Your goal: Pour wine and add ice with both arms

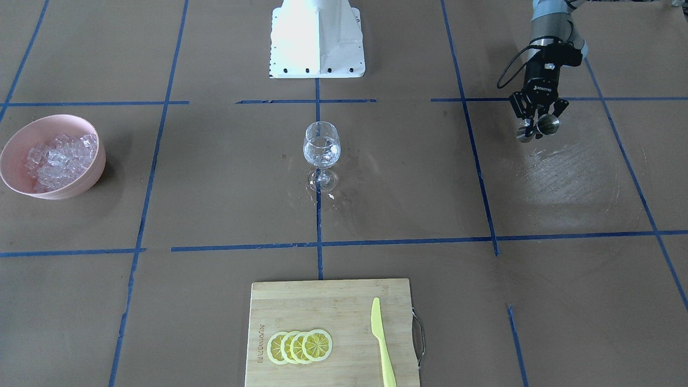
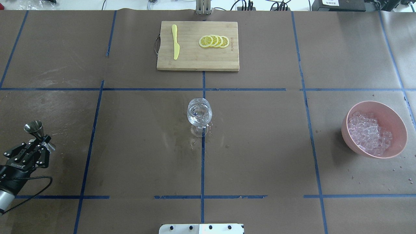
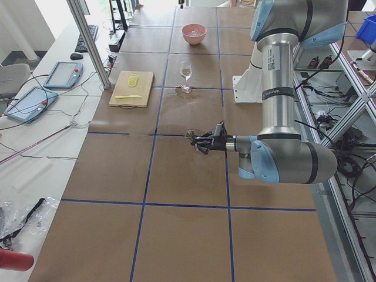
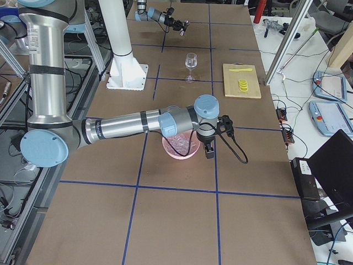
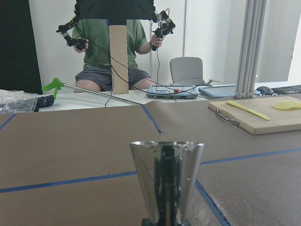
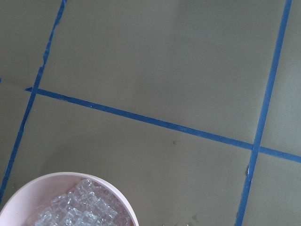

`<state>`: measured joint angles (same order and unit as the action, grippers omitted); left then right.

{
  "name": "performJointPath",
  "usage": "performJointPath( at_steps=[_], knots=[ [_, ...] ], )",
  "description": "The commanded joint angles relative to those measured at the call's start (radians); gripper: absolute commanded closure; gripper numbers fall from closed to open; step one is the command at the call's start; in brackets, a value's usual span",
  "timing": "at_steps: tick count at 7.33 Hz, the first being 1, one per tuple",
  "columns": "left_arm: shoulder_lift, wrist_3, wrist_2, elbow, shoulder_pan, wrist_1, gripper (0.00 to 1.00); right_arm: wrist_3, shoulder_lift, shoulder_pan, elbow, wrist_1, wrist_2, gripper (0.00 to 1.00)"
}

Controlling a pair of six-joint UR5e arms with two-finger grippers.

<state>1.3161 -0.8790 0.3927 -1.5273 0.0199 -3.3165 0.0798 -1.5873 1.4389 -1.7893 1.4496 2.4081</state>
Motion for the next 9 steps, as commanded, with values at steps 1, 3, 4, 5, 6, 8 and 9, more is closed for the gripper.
performJointPath(
  at_steps=[1, 3, 4, 5, 6, 8, 9],
  knots=[
    [0.002, 0.0, 0.0, -0.001, 0.0, 0.0, 0.75, 0.0, 0.0, 0.0, 0.002, 0.0, 0.0, 0.0],
    [0.005, 0.0, 0.002, 0.001, 0.0, 0.0, 0.71, 0.0, 0.0, 0.0, 0.005, 0.0, 0.0, 0.0],
    [0.005, 0.0, 0.002, 0.003, -0.001, 0.0, 0.71, 0.0, 0.0, -0.002, 0.007, 0.0, 0.0, 0.0],
    [0.006, 0.0, 0.002, 0.001, -0.003, 0.0, 0.67, -0.002, 0.0, 0.0, 0.007, 0.0, 0.0, 0.0],
    [0.008, 0.0, 0.002, 0.003, -0.005, 0.002, 0.64, -0.002, 0.0, 0.0, 0.01, 0.0, 0.0, 0.0],
    [0.008, 0.0, 0.002, 0.003, -0.008, 0.002, 0.63, -0.002, 0.0, 0.0, 0.01, 0.0, 0.0, 0.0],
    [0.012, 0.0, 0.002, 0.004, -0.009, 0.002, 0.63, -0.002, 0.0, 0.0, 0.013, 0.0, 0.0, 0.0]
  ],
)
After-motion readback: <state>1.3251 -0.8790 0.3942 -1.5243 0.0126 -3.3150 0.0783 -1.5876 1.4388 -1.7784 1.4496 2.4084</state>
